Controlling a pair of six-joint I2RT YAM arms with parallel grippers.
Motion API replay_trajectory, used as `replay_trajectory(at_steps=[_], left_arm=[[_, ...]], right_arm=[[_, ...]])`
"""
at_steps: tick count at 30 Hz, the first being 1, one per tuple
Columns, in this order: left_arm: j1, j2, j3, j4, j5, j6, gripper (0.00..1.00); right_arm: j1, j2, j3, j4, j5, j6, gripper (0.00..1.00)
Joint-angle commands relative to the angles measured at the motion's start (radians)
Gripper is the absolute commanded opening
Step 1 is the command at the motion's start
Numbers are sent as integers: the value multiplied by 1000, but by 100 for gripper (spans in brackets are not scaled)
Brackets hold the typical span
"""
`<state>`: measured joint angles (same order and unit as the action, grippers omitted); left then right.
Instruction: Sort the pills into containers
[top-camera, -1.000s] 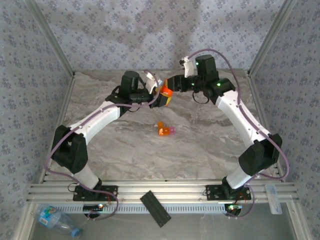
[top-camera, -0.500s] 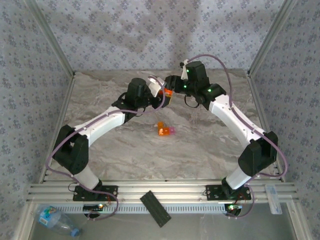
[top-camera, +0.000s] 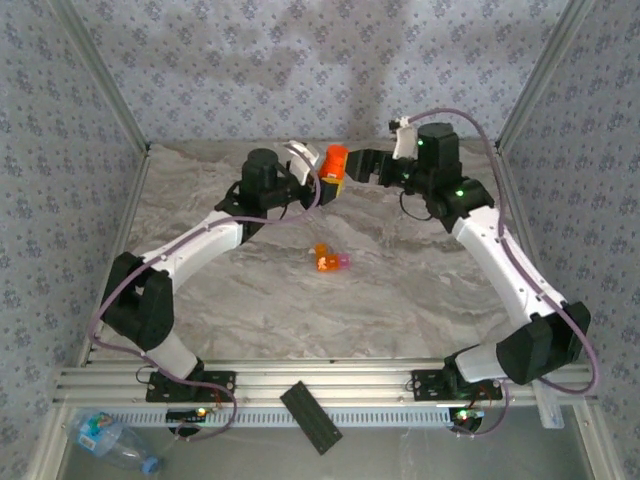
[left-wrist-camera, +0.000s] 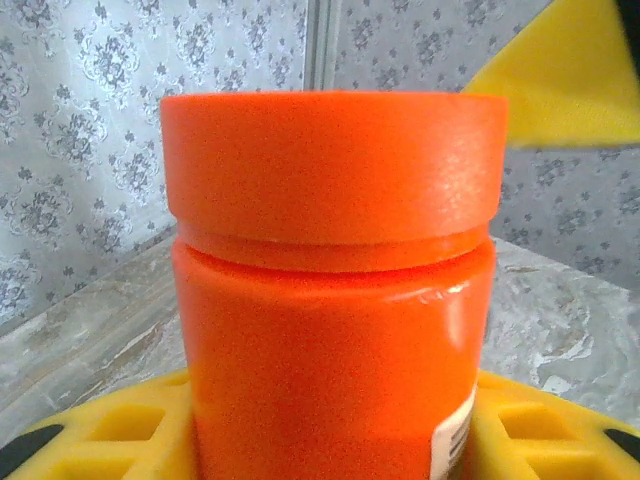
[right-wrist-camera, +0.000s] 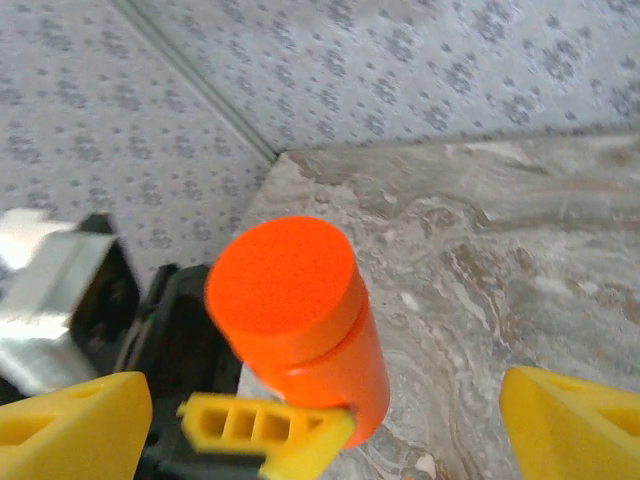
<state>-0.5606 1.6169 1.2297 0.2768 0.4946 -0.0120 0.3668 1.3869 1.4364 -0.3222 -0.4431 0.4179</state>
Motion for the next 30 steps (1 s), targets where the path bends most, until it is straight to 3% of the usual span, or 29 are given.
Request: replay_trajectory(at_steps=[1, 11, 24, 30], left_arm=[[22, -41, 50, 9, 188, -25, 0], [25, 5, 172, -199, 420, 20, 0], [21, 26, 188, -222, 440, 26, 0], [21, 31, 193, -222, 440, 26, 0]], right_arm=[[-33, 25, 101, -102, -169, -155, 93], [-72, 170, 318, -299, -320, -335, 93], [-58, 207, 334, -341, -373, -369, 85], [-50, 215, 331, -351, -367, -374, 77]])
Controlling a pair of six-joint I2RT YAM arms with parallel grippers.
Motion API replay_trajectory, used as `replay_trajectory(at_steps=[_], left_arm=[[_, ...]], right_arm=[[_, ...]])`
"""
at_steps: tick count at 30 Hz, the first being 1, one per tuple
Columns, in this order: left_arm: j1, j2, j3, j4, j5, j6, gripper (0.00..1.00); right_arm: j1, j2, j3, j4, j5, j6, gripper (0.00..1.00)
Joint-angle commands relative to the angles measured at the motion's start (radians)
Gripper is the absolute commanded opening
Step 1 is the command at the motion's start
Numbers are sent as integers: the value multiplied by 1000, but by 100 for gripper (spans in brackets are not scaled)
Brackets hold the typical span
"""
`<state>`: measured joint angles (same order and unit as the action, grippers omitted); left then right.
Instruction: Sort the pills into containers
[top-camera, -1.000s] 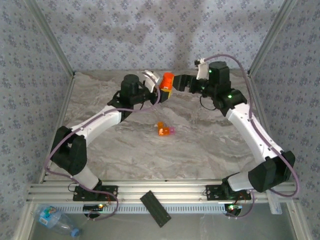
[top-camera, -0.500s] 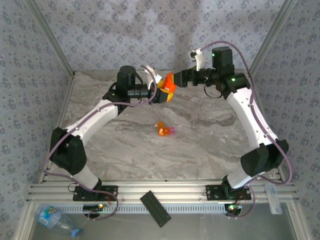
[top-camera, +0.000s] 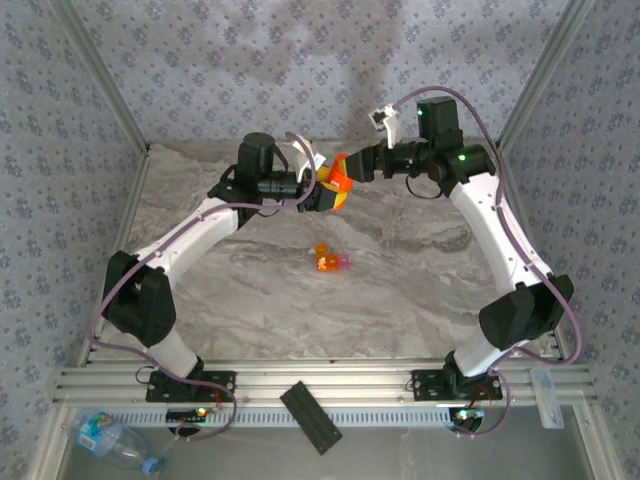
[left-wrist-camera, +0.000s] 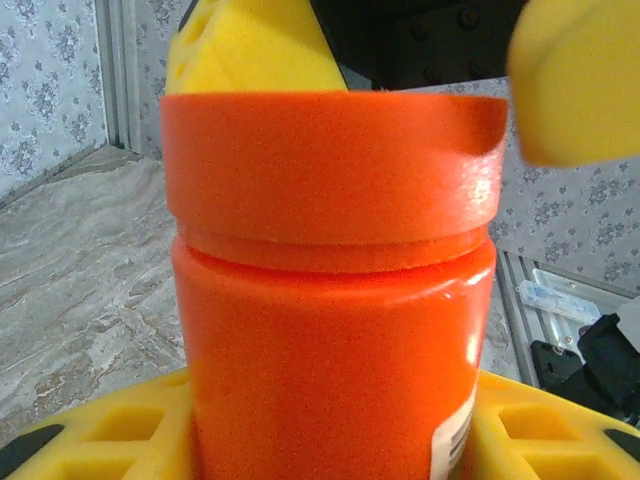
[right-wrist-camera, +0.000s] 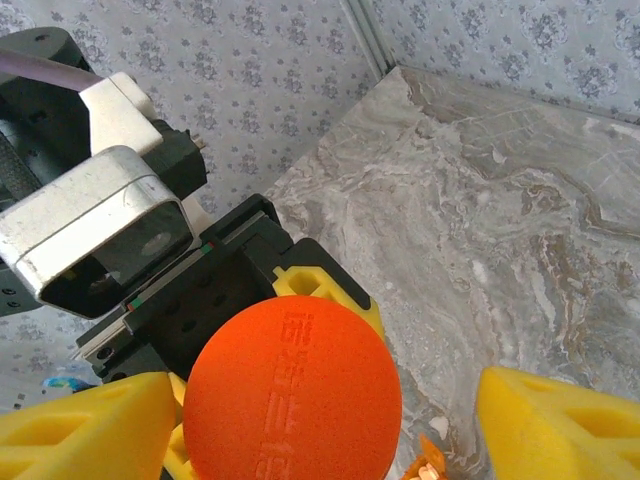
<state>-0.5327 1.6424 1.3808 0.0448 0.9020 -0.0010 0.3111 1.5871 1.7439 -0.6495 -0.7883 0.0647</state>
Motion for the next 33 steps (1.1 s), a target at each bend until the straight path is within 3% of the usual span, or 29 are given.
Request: replay_trajectory(at_steps=[1, 10, 15, 17, 24, 29, 33], left_arm=[[-7, 7, 43, 9, 31, 16, 0], [-9, 7, 44, 12, 19, 18, 0], [-16, -3, 26, 50, -41, 8, 0], [-25, -12, 12, 74, -100, 7, 0], [-94, -38, -48, 161, -352, 37, 0], [-137, -34, -82, 242, -458, 22, 0], [-151, -30, -95, 259, -510, 21, 0]], right_arm=[[6, 17, 25, -25, -22, -22, 75], [8, 24, 20, -10, -27, 1, 46], [39, 13, -47, 43, 46, 75, 40], [64, 3, -87, 85, 105, 113, 39], [212, -11, -200, 207, 486, 322, 39], [278, 13, -215, 292, 622, 462, 39], [279, 17, -201, 305, 657, 491, 40]])
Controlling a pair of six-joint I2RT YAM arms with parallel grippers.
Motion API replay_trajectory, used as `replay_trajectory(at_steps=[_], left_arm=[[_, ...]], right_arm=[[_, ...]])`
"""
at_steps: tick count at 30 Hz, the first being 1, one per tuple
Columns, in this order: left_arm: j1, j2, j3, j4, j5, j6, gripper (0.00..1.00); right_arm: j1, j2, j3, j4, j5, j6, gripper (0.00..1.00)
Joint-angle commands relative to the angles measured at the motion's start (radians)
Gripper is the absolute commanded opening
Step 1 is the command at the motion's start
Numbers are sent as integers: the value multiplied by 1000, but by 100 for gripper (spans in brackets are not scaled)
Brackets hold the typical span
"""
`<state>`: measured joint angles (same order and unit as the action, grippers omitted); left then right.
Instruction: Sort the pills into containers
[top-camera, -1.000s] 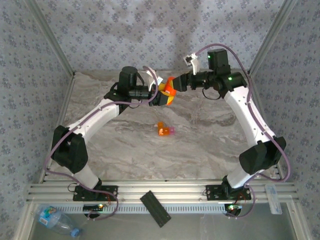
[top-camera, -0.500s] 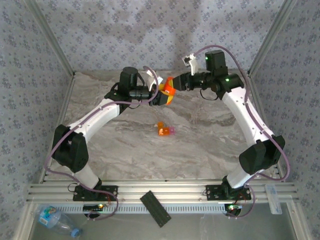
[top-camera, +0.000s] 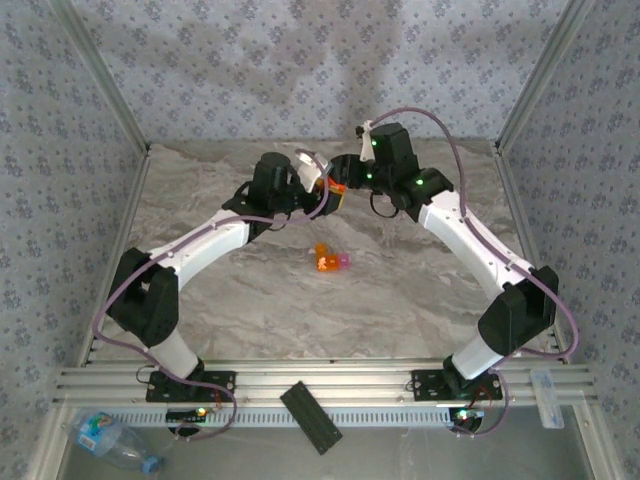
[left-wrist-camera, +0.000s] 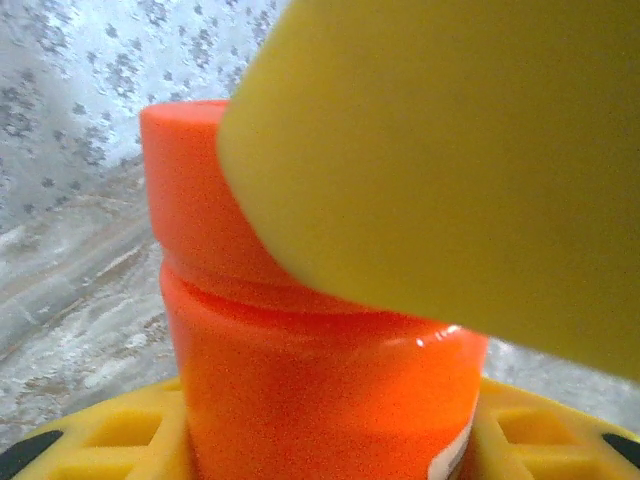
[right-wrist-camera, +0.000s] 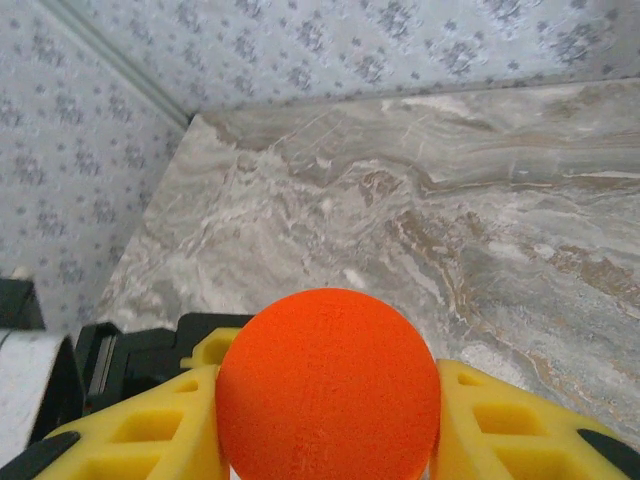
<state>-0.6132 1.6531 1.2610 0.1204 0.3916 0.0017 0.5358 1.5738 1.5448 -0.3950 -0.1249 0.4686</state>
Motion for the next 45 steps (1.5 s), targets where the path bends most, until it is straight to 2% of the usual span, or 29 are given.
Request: replay_trajectory(at_steps=[1, 4, 8, 11, 15, 19, 23, 26, 33, 42, 45], left_arm=[[-69, -40, 24, 182, -5, 17, 0], [-68, -39, 20, 179, -30, 23, 0], [-48, -39, 30, 162, -34, 15, 0], [-17, -37, 56, 120, 12, 2, 0], [15, -43, 64, 114, 97, 8, 0], [42, -39, 87, 82, 243, 7, 0], [57, -25, 122, 29, 412, 10, 0], [58, -8, 167, -51, 483, 28, 0], [58, 12, 198, -108, 534, 39, 0], [57, 11, 199, -125, 535, 53, 0], [57, 14, 199, -125, 537, 52, 0]], right_arm=[[53, 31, 7, 40, -10, 85, 40], [39, 19, 22, 8, -40, 64, 45], [-24, -48, 8, 3, -102, 24, 68], [-88, -132, -33, -5, -163, -30, 81], [-186, -213, -89, 0, -303, -113, 90], [-262, -229, -75, -17, -440, -188, 91], [-276, -174, 27, -111, -530, -292, 90], [-269, -105, 131, -192, -573, -343, 89], [-212, -9, 272, -319, -563, -416, 87], [-186, 6, 273, -358, -558, -444, 79], [-186, 5, 264, -356, -559, -444, 72]])
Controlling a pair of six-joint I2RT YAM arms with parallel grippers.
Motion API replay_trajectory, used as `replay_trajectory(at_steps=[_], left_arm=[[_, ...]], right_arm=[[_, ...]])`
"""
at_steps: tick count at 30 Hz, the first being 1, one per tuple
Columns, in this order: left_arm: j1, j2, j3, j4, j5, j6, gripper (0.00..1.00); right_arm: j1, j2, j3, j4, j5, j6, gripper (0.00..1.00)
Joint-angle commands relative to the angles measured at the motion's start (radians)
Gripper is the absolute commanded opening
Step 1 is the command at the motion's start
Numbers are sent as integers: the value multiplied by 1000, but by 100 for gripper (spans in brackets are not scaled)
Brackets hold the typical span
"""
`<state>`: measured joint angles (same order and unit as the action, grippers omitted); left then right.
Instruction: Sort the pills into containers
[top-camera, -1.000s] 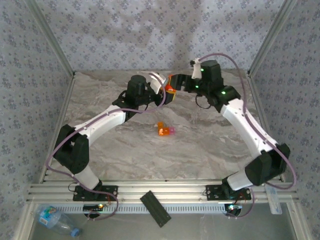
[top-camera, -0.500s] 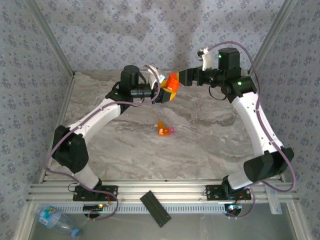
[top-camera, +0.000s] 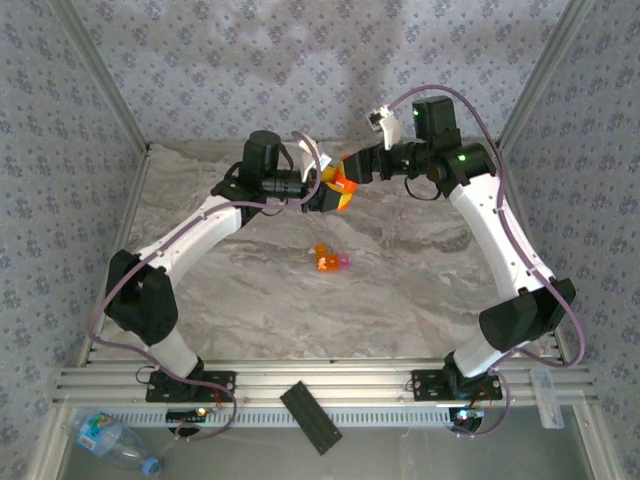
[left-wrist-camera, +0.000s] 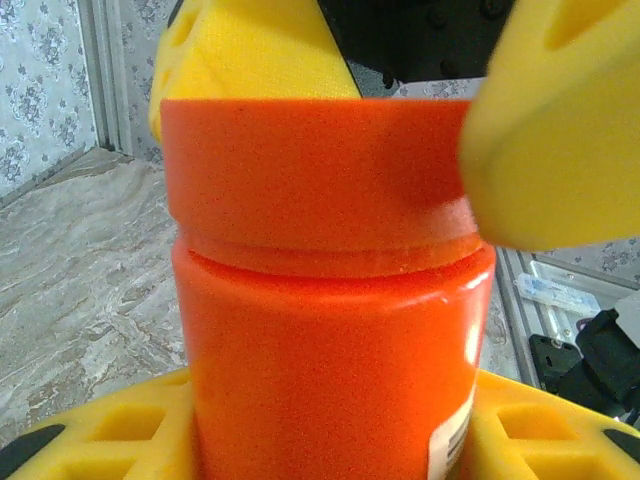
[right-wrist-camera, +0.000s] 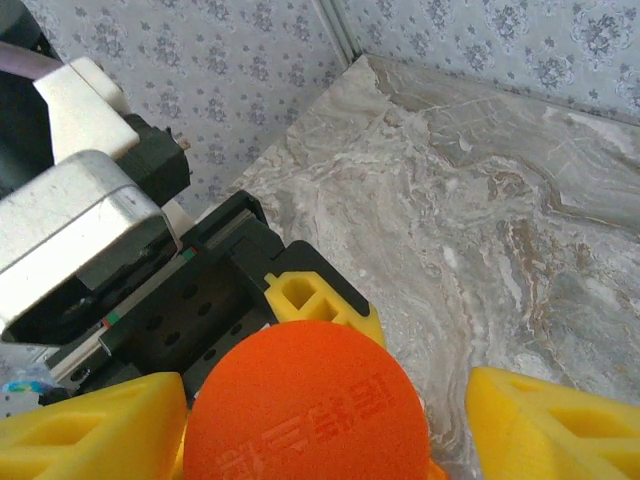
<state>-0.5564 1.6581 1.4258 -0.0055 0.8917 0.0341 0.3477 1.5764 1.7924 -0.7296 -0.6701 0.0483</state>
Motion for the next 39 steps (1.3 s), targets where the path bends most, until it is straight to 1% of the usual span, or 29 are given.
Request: replay_trajectory(at_steps=[1, 3, 6, 8, 10, 13, 15, 19, 22, 25, 27, 30, 32, 33, 35, 37, 38, 39], left_arm=[[1, 8, 35, 2, 36, 21, 0], [1, 8, 35, 2, 36, 22, 0], [1, 8, 34, 4, 30, 23, 0], [1, 7, 32, 13, 14, 18, 0], [-3, 2, 24, 35, -18, 8, 0], [-20, -10, 3, 71, -101, 9, 0], [-40, -20, -16, 97, -181, 18, 0], [-91, -37, -74, 192, -364, 31, 0], [-132, -41, -120, 272, -498, 23, 0], [-165, -34, -149, 342, -589, 1, 0], [-181, -28, -156, 363, -624, -1, 0], [-185, -21, -156, 372, -635, -11, 0], [-184, -18, -154, 367, -640, -10, 0], [-182, -17, -152, 365, -642, -11, 0], [-172, -13, -150, 360, -639, -23, 0], [-151, -14, -150, 361, -621, -41, 0], [-139, -16, -150, 362, -606, -50, 0], [-128, -19, -151, 361, -594, -58, 0]], right_arm=[[2, 0, 13, -18, -17, -24, 69], [3, -4, 6, -15, -19, -21, 62], [4, -10, -13, 6, -22, 0, 47], [9, -12, -38, 36, -5, 42, 42], [23, -11, -62, 60, 41, 87, 37], [55, -7, -113, 110, 140, 172, 35], [81, -11, -150, 161, 215, 232, 33], [136, -9, -205, 240, 387, 377, 31], [167, -5, -236, 293, 482, 473, 31], [185, 3, -258, 346, 513, 537, 31], [190, 15, -251, 354, 501, 547, 31], [190, 14, -239, 339, 493, 542, 32], [175, -1, -238, 328, 465, 523, 36], [163, -11, -241, 332, 451, 520, 40], [120, -45, -260, 365, 394, 511, 55], [75, -82, -276, 392, 342, 506, 67], [53, -103, -283, 394, 305, 487, 72], [30, -121, -291, 398, 271, 474, 75]])
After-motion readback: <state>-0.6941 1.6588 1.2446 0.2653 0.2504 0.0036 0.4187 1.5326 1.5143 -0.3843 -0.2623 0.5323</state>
